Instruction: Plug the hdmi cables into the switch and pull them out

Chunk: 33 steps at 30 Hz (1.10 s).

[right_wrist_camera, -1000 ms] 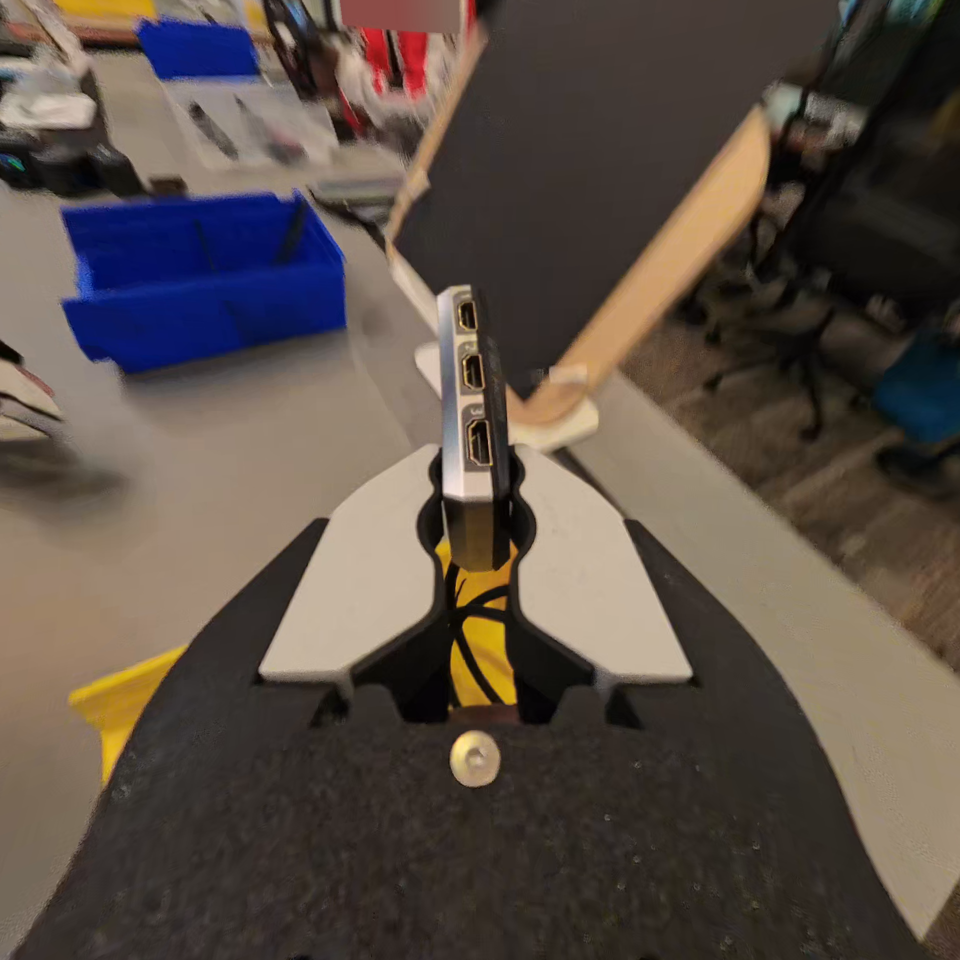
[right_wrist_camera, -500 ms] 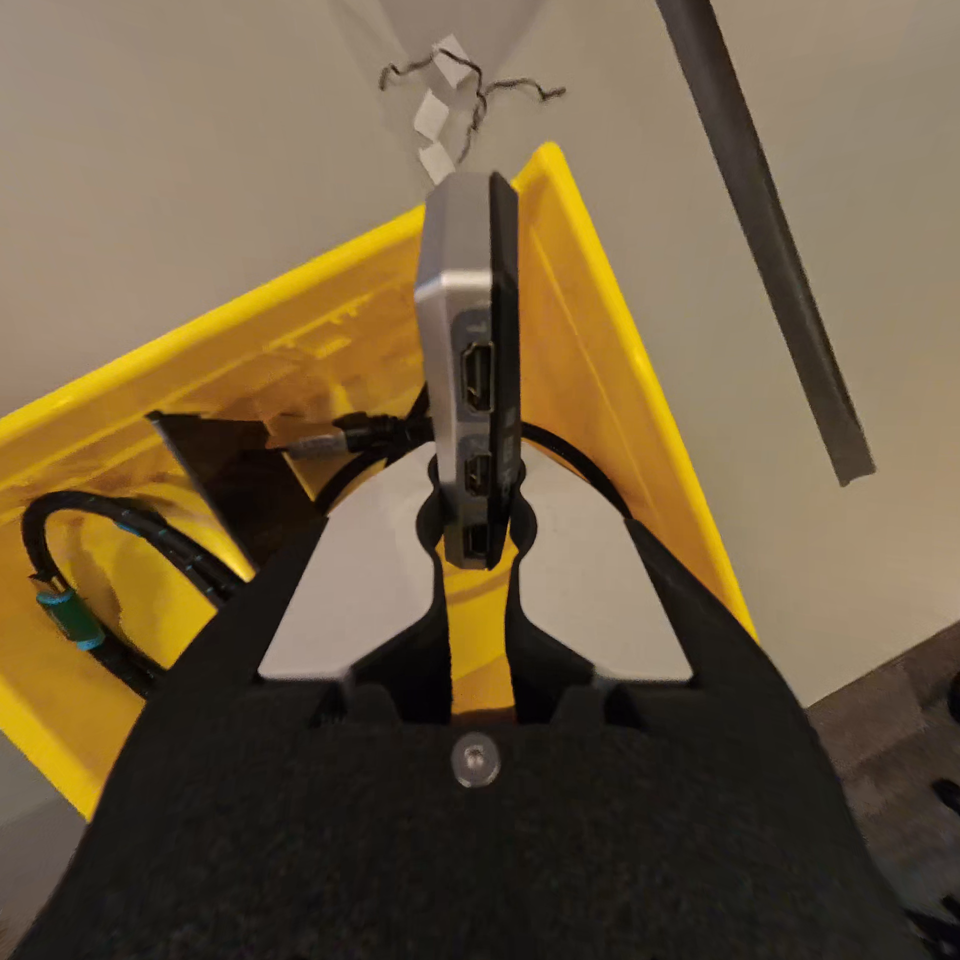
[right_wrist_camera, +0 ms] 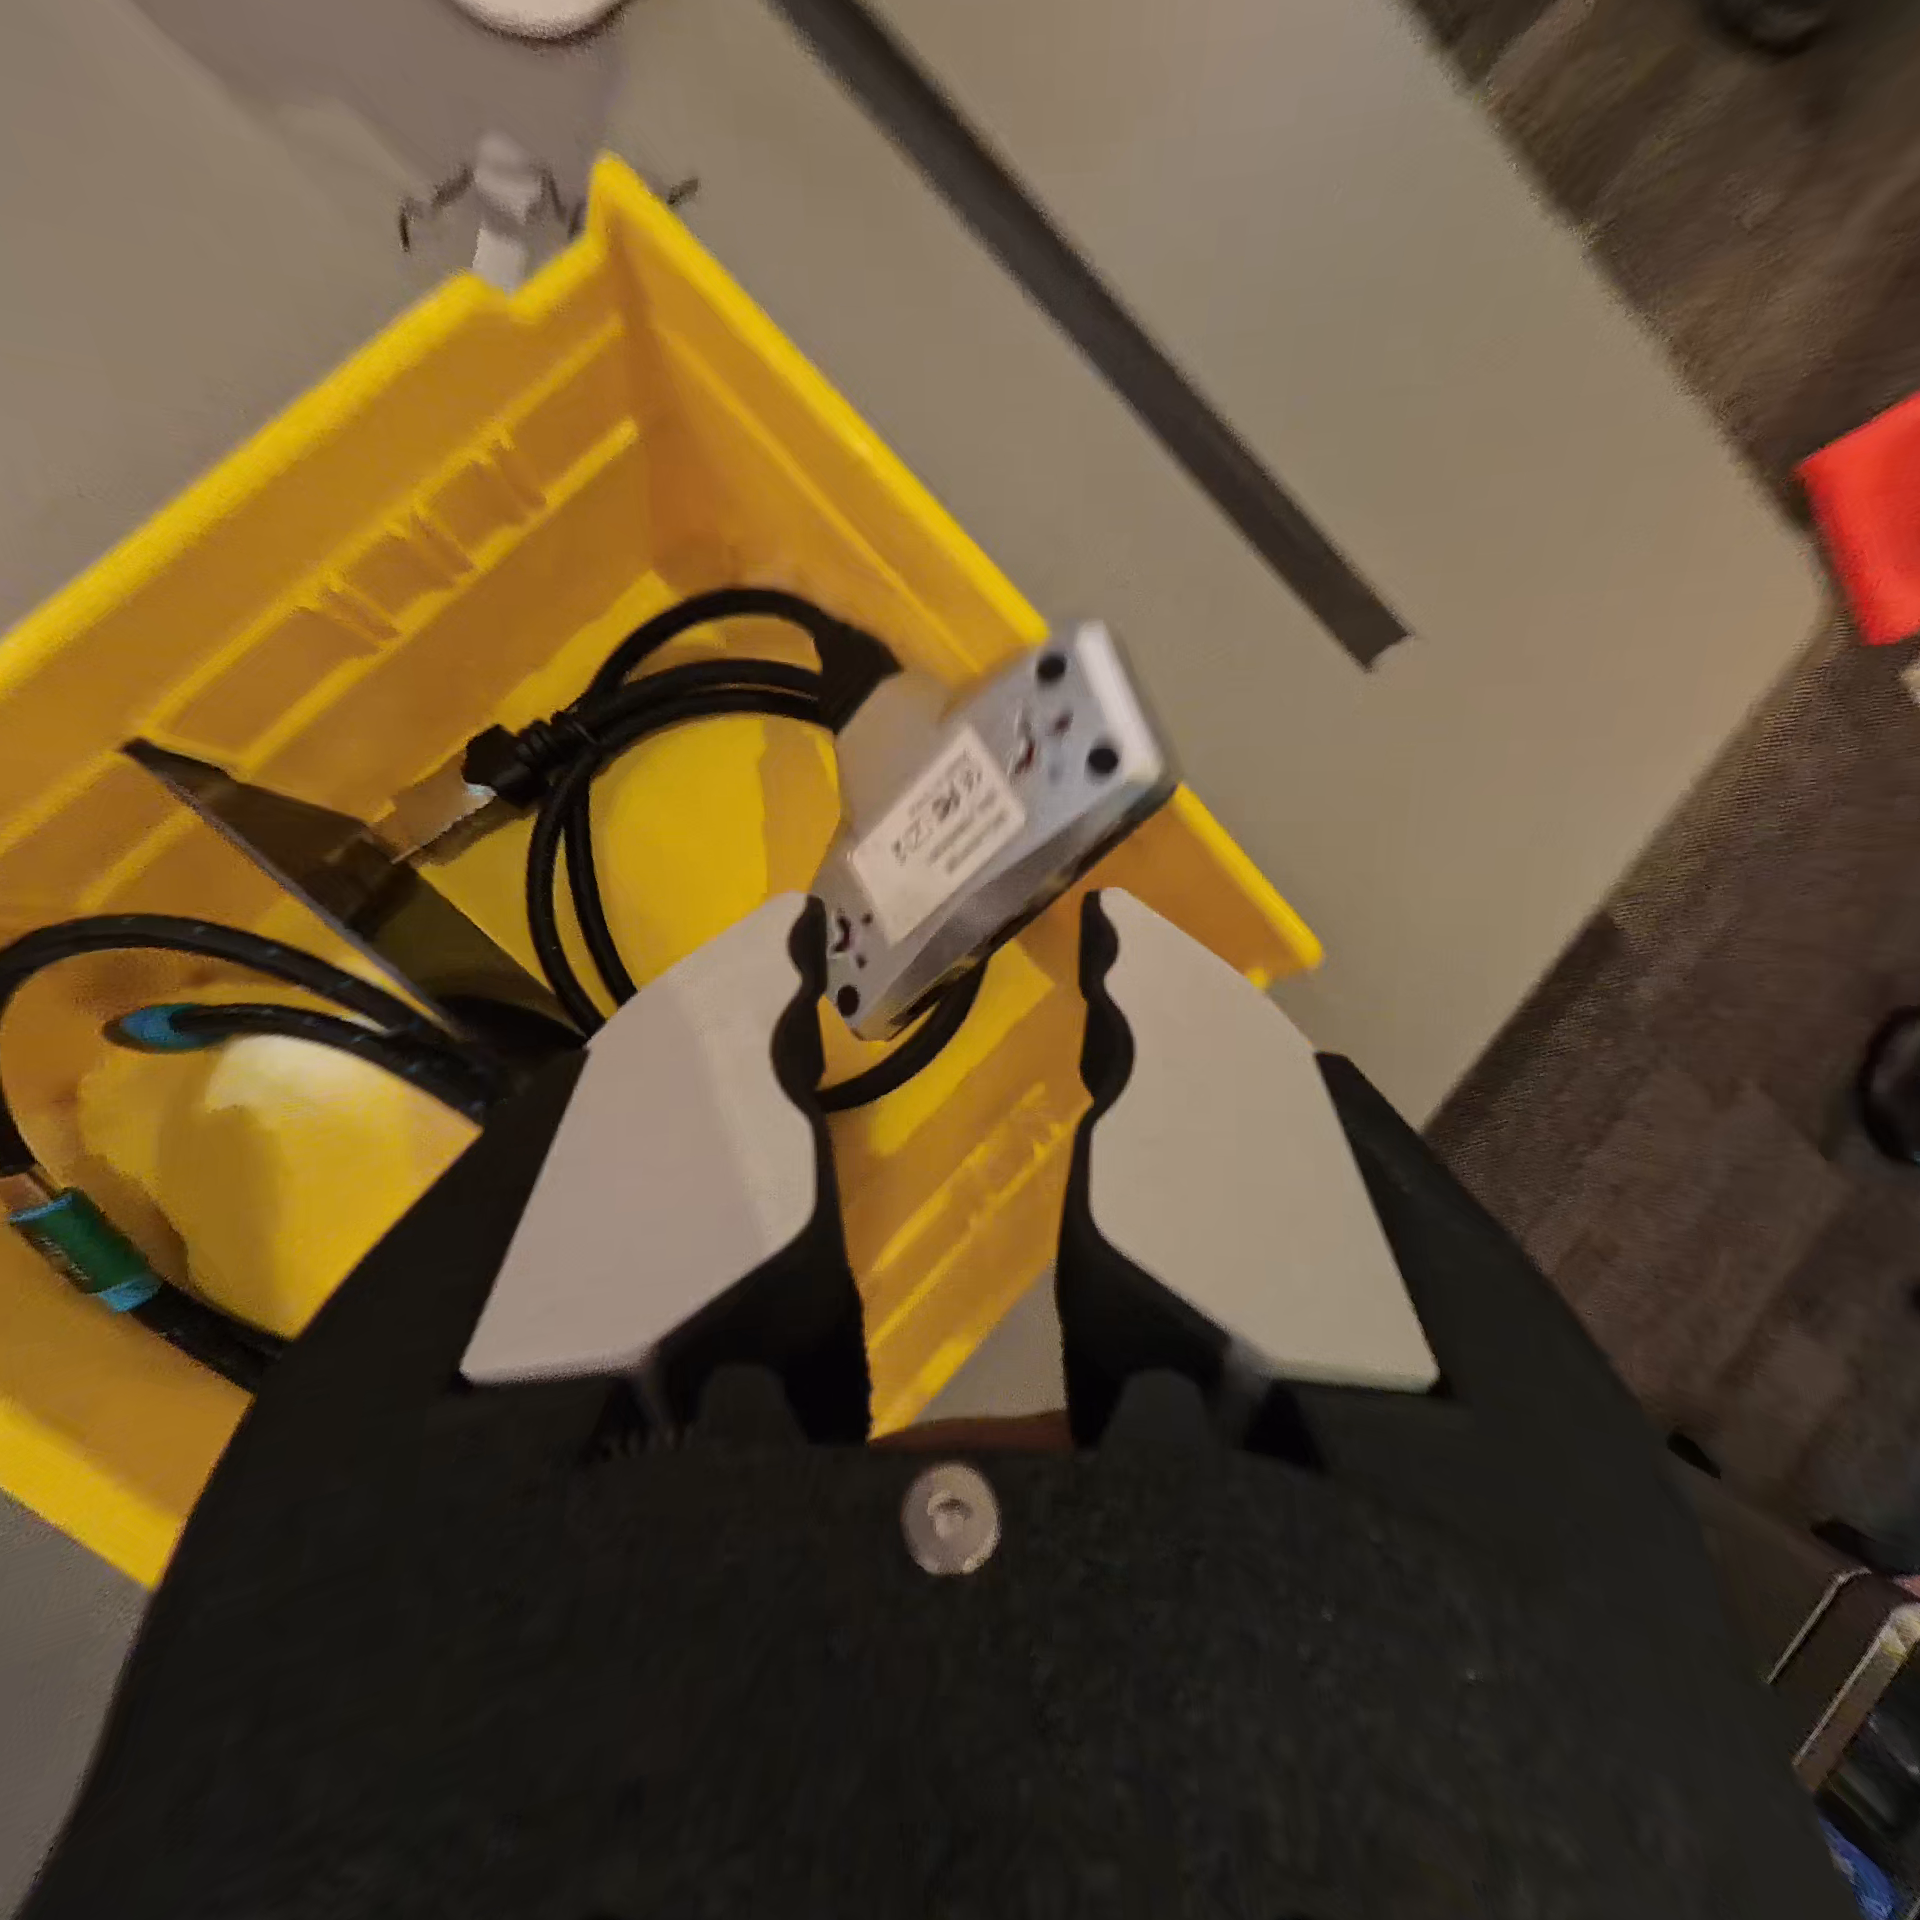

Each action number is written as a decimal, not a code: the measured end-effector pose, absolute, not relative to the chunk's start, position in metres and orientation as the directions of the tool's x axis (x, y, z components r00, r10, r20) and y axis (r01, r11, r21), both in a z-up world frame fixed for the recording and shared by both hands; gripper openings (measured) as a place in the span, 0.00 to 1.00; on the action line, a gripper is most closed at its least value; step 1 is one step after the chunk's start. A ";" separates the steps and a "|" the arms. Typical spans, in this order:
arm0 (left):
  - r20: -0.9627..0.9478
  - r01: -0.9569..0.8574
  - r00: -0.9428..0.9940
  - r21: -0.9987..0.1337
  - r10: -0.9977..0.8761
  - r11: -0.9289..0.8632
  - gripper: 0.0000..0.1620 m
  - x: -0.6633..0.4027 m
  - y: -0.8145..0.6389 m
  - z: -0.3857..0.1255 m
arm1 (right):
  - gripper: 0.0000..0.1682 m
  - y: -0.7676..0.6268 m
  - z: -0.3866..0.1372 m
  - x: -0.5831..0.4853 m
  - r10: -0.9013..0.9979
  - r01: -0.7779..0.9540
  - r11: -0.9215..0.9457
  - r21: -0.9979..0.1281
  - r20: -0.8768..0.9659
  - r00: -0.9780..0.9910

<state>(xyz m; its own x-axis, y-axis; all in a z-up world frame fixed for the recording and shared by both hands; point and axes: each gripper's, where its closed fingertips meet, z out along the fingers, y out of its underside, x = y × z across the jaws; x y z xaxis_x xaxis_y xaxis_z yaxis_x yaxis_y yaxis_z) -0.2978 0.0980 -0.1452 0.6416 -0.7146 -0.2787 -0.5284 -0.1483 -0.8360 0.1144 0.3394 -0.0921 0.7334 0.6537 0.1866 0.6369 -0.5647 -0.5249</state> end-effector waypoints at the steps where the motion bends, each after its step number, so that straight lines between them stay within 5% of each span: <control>1: -0.266 -0.516 0.657 -0.840 -0.705 -0.164 0.09 -0.302 0.100 -0.144 | 0.26 0.333 -0.079 0.118 0.624 0.622 -0.548 -0.559 0.221 0.749; 6: -0.183 -0.429 0.756 -0.864 -0.628 -0.265 0.10 -0.329 0.100 -0.143 | 0.25 0.265 -0.047 0.114 0.429 0.518 -0.470 -0.715 0.327 0.842; 11: -0.024 -0.256 0.840 -0.898 -0.541 -0.358 0.11 -0.351 0.084 -0.142 | 0.25 0.168 -0.072 0.040 0.393 0.123 -0.338 -0.933 -0.021 0.919; 15: 0.059 -0.178 0.862 -0.895 -0.503 -0.410 0.13 -0.357 0.075 -0.151 | 0.24 0.120 -0.107 0.011 0.286 -0.184 -0.282 -0.942 -0.266 0.921; 22: 0.088 -0.146 0.848 -0.909 -0.523 -0.390 0.14 -0.357 0.083 -0.146 | 0.26 0.122 -0.118 0.058 0.129 -0.016 -0.229 -0.973 -0.047 0.991; 33: 0.043 -0.196 0.857 -0.895 -0.513 -0.401 0.15 -0.362 0.085 -0.156 | 0.24 0.120 -0.126 0.053 0.153 -0.098 -0.275 -0.957 -0.144 0.978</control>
<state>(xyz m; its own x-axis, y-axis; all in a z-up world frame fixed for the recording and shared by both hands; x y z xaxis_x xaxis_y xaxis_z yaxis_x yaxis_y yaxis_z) -0.3618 0.0849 -0.1556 0.8574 -0.5129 0.0426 -0.1956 -0.4011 -0.8949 0.0527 0.1204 -0.1259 0.9778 0.1525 -0.1435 -0.0976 -0.2745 -0.9566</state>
